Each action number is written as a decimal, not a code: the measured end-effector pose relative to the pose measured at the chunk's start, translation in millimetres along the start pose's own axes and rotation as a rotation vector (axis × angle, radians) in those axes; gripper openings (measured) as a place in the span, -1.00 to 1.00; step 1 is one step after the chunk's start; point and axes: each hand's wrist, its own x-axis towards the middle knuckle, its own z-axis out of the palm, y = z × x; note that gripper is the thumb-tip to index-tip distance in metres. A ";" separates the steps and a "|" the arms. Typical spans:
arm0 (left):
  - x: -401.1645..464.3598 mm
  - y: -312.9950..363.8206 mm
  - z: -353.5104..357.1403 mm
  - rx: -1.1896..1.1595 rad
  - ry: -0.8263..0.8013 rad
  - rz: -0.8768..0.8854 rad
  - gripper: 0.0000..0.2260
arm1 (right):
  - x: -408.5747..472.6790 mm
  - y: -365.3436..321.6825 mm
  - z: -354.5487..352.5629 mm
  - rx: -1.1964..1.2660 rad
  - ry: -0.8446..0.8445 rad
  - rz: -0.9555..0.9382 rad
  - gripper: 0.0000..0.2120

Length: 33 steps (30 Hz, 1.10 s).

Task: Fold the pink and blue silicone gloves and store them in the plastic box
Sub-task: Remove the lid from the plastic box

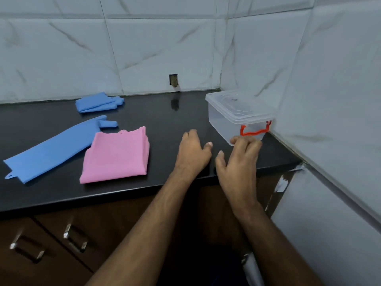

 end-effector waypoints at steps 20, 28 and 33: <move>132.5 20.6 49.0 -0.852 0.033 -0.095 -0.52 | 33.3 24.2 1.4 -0.029 -0.031 0.202 -0.15; 125.1 12.3 34.5 -0.925 0.061 -0.166 -0.22 | 32.6 18.1 0.6 -0.137 -0.017 0.172 -0.05; 102.0 9.6 15.6 -0.598 0.409 -0.176 -0.40 | 33.2 17.6 1.0 -0.125 -0.051 0.166 -0.15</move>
